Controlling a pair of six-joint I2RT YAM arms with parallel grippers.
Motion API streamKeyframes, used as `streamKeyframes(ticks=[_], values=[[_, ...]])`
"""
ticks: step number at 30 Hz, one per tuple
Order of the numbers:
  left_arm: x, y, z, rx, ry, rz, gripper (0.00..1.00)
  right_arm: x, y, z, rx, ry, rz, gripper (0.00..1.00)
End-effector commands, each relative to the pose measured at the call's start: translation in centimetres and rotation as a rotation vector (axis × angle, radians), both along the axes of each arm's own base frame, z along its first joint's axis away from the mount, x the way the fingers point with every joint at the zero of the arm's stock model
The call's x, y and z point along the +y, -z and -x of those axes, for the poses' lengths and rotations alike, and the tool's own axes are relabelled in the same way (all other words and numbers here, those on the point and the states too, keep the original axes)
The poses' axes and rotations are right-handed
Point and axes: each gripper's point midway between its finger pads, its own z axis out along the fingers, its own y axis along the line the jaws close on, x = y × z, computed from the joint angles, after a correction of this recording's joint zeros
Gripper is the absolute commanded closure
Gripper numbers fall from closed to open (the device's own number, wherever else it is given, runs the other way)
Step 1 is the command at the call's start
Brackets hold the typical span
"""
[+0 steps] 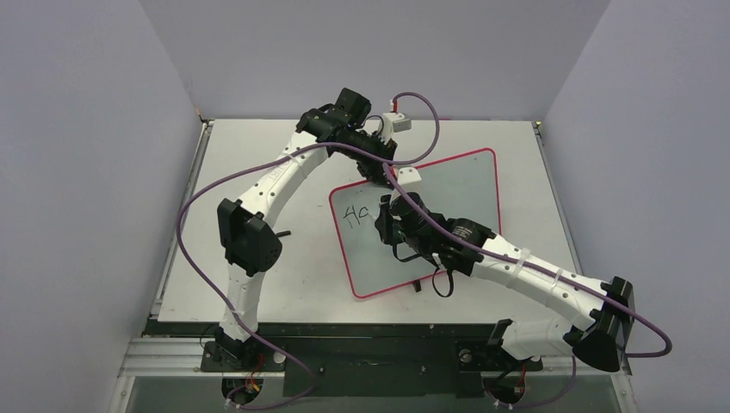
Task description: Write a sentence on the whiteboard
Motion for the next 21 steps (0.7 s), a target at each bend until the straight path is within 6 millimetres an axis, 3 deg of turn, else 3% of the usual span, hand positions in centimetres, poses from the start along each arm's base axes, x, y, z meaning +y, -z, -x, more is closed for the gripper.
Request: streamKeyframes(ticks=[1, 8, 21], values=[[-0.5, -3.9, 0.9, -0.111, 0.042, 0.066, 1.0, -0.8, -1.3, -2.4, -0.057, 0.086, 0.024, 1.0], [-0.6, -3.9, 0.9, -0.114, 0.044, 0.067, 1.0, -0.5, -1.7, -2.7, -0.062, 0.084, 0.021, 1.0], [-0.5, -4.0, 0.9, -0.116, 0.042, 0.067, 1.0, -1.0, 0.1, -1.4, -0.026, 0.07, 0.024, 1.0]])
